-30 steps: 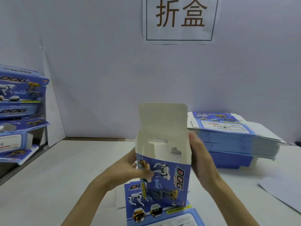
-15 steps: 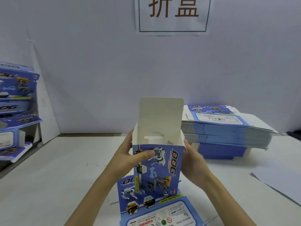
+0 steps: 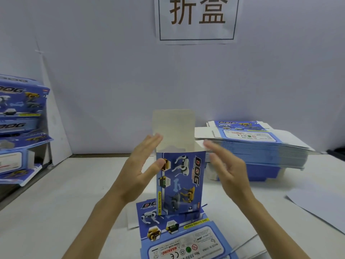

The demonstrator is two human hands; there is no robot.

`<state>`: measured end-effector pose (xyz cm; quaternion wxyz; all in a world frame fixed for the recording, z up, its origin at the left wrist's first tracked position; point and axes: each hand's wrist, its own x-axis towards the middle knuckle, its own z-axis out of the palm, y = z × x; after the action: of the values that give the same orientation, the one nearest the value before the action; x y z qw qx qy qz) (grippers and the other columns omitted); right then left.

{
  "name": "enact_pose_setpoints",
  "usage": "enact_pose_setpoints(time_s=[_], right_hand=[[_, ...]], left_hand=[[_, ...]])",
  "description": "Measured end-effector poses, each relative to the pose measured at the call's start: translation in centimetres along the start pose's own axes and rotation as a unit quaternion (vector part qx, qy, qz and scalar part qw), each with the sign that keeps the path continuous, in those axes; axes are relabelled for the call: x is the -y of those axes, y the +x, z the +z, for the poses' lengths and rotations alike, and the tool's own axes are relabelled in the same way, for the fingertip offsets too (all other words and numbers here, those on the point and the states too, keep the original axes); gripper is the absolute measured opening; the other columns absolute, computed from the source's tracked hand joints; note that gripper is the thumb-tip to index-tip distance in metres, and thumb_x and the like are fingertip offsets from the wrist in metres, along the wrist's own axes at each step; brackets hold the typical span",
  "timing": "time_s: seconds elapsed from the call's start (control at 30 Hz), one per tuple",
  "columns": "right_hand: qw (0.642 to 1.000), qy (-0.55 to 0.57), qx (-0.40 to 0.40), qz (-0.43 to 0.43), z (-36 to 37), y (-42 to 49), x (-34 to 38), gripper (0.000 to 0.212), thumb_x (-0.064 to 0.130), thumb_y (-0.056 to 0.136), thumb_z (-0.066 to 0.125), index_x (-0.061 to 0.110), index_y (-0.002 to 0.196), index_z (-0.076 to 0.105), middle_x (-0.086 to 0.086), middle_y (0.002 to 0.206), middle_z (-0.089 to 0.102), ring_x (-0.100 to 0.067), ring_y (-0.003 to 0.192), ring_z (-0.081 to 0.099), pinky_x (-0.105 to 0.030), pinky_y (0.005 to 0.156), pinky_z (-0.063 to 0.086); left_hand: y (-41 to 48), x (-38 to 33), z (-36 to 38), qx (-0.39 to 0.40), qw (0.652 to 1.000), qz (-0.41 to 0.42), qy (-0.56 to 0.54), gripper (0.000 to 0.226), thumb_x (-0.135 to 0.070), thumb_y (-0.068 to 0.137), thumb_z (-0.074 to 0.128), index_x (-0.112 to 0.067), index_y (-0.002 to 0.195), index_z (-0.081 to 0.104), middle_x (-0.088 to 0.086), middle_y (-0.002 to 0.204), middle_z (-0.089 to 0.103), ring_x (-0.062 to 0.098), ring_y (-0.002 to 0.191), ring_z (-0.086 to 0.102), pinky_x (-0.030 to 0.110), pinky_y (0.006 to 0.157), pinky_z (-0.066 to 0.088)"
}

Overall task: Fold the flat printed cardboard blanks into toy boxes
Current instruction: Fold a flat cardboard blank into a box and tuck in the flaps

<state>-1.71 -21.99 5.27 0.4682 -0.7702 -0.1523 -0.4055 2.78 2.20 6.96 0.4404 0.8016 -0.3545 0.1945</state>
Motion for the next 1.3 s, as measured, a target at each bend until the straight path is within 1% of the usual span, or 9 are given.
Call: enact_pose_setpoints(time_s=[0.17,0.47,0.67,0.87,0.97,1.1,1.17,1.23,1.3], right_hand=[[0.988,-0.105,0.049,-0.100,-0.3,-0.6,-0.5,0.043,0.012,0.086,0.065,0.017,0.128,0.055,0.009,0.127,0.055,-0.002,0.114,0.056,-0.008,0.086,0.049],[0.984,-0.143,-0.016,-0.101,0.2,-2.0,-0.5,0.035,0.000,0.080,0.070,0.003,0.115,0.067,0.005,0.118,0.059,0.006,0.113,0.049,-0.002,0.090,0.041],[0.984,-0.145,0.001,-0.101,-0.1,-1.8,-0.4,0.034,0.000,0.079,0.071,0.002,0.113,0.068,0.007,0.115,0.060,0.006,0.110,0.050,-0.001,0.087,0.042],[0.995,-0.078,-0.008,-0.058,0.6,-2.4,-0.1,0.040,0.005,0.084,0.067,0.023,0.119,0.060,0.026,0.114,0.058,0.003,0.103,0.060,-0.006,0.085,0.048],[0.997,-0.066,-0.001,-0.041,0.5,-2.6,0.0,0.043,0.003,0.085,0.067,0.024,0.122,0.059,0.022,0.114,0.061,0.001,0.104,0.062,-0.007,0.086,0.048],[0.993,-0.103,0.006,-0.057,-0.2,-2.1,0.4,0.036,0.003,0.083,0.069,0.013,0.118,0.065,0.012,0.113,0.062,-0.006,0.106,0.060,-0.003,0.085,0.046],[0.991,-0.121,0.017,-0.060,-0.4,-1.9,1.0,0.031,0.003,0.082,0.070,0.007,0.112,0.068,0.011,0.112,0.062,-0.007,0.102,0.062,-0.001,0.083,0.045],[0.987,-0.143,0.040,-0.068,-0.9,-1.8,1.9,0.027,0.006,0.081,0.070,0.006,0.108,0.071,0.011,0.111,0.061,-0.006,0.099,0.063,0.000,0.082,0.044],[0.983,-0.159,0.042,-0.086,-1.8,-1.4,3.1,0.022,0.010,0.083,0.068,0.012,0.104,0.072,0.014,0.106,0.063,-0.005,0.095,0.065,0.000,0.081,0.044]], left_hand=[[-0.6,0.6,-0.5,-0.010,0.998,0.027,0.060,0.050,-0.042,0.091,0.043,-0.042,0.138,0.027,-0.030,0.143,0.028,-0.021,0.128,0.025,0.028,0.108,0.035],[-2.8,-0.5,6.2,-0.184,0.977,0.026,-0.106,0.056,-0.037,0.095,0.042,-0.032,0.148,0.024,-0.010,0.154,0.032,0.015,0.141,0.032,0.048,0.111,0.037],[-4.1,1.9,5.9,-0.233,0.972,0.028,0.009,0.048,-0.032,0.096,0.036,-0.022,0.143,0.031,0.002,0.147,0.042,0.013,0.135,0.037,0.020,0.112,0.030],[-6.0,0.5,8.2,-0.150,0.974,-0.062,-0.161,0.051,-0.030,0.093,0.039,-0.042,0.141,0.026,-0.042,0.135,0.035,0.004,0.136,0.036,0.038,0.101,0.049],[-5.5,0.5,7.9,-0.136,0.971,-0.063,-0.185,0.057,-0.039,0.091,0.047,-0.048,0.142,0.023,-0.040,0.137,0.036,0.003,0.135,0.037,0.041,0.101,0.049],[-4.8,1.9,6.1,-0.125,0.976,-0.109,-0.145,0.104,-0.050,0.072,0.076,-0.062,0.140,-0.001,-0.032,0.144,0.026,-0.007,0.136,0.027,0.015,0.108,0.031],[-4.3,2.4,5.8,-0.065,0.966,-0.185,-0.168,0.126,-0.047,0.062,0.084,-0.052,0.144,-0.011,-0.018,0.147,0.027,-0.001,0.136,0.027,0.025,0.109,0.031],[-3.9,3.1,5.5,-0.024,0.958,-0.212,-0.192,0.121,-0.038,0.056,0.083,-0.038,0.150,0.007,-0.006,0.142,0.043,0.010,0.132,0.041,0.035,0.106,0.042],[-3.7,3.6,4.8,0.002,0.959,-0.202,-0.201,0.098,-0.035,0.055,0.091,-0.035,0.137,0.038,-0.005,0.129,0.056,0.013,0.121,0.053,0.024,0.093,0.051]])
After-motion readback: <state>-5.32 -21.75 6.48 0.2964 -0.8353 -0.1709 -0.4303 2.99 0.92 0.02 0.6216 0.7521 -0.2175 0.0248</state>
